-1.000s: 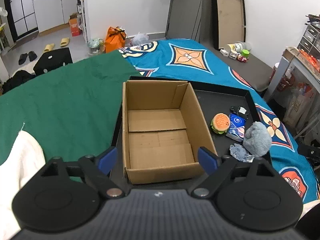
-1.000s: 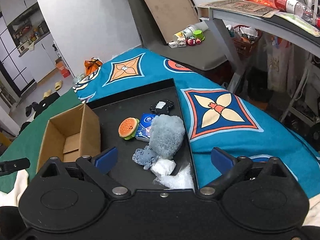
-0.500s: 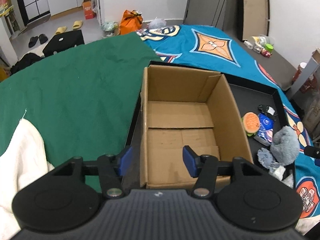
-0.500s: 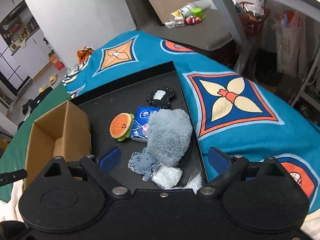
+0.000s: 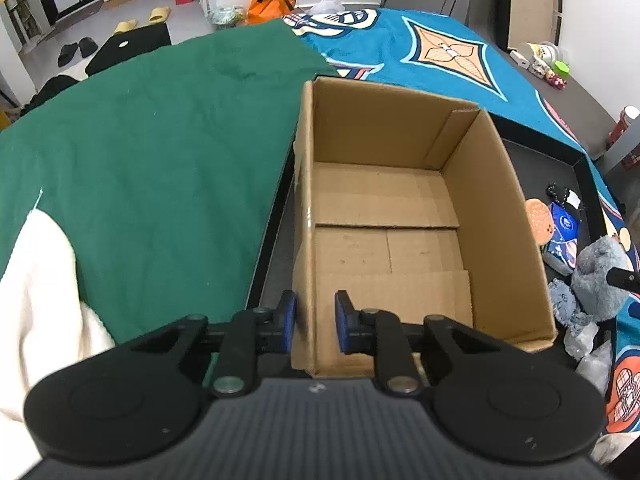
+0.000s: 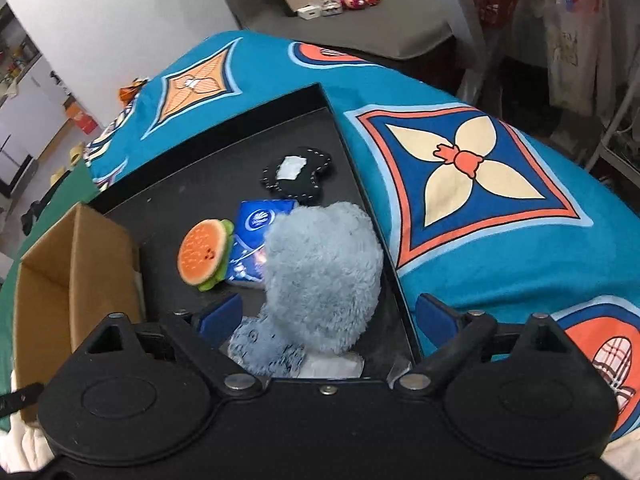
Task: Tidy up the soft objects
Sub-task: 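Reach the right gripper to the grey fluffy plush ball and grasp it, then carry the grey plush ball with the right gripper into the cardboard box and release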
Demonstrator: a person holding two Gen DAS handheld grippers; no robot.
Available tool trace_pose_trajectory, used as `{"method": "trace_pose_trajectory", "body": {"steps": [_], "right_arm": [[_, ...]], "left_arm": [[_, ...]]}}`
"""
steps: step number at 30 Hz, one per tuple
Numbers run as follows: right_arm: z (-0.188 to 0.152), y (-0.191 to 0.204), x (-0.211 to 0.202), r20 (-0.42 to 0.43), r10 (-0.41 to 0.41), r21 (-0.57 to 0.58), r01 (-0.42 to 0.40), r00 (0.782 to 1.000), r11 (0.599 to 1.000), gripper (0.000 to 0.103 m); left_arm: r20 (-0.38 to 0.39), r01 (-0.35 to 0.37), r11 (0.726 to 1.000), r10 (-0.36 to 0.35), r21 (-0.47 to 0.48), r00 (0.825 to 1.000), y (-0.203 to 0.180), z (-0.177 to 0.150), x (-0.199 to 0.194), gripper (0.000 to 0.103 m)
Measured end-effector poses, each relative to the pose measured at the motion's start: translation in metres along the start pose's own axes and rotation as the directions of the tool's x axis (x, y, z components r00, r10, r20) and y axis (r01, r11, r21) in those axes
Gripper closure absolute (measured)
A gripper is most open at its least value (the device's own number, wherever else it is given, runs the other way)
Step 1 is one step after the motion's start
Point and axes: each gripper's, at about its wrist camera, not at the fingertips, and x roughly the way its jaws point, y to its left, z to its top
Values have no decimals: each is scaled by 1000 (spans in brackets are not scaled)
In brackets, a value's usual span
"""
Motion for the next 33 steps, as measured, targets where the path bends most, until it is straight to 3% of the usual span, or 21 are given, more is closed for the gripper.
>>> {"method": "trace_pose_trajectory", "body": {"steps": [4,5,7,9,11,15,33], "right_arm": [[3,3,17,-24,-31,13,32,999,999,14],[3,3,21,-28,-40,19,40,999,999,20],[3,1,22,-16,-43,39,44,999,998,26],[1,0,17,23,-39,29,38,999,999,52],[-2,-6,12,7,5,60,-5,1000,998,52],[-8,-7,1,11,14,39,-15,1000,999,54],[-19,11,-66,114,129,-24,-127,985,992,54]], "left_arm": [[-1,1,1000,-1,20,1000,1,-5,4,88],[5,-4,1000,4,22,1000,2,-5,4,93],[21,6,1000,-6,6,1000,6,-4,5,93],[38,10,1000,-10,4,999,8,-5,3,93],[50,2,1000,-3,24,999,6,-7,0,93],[66,8,999,-11,39,998,5,-9,-8,93],[57,6,999,-9,51,998,5,-12,-14,92]]}}
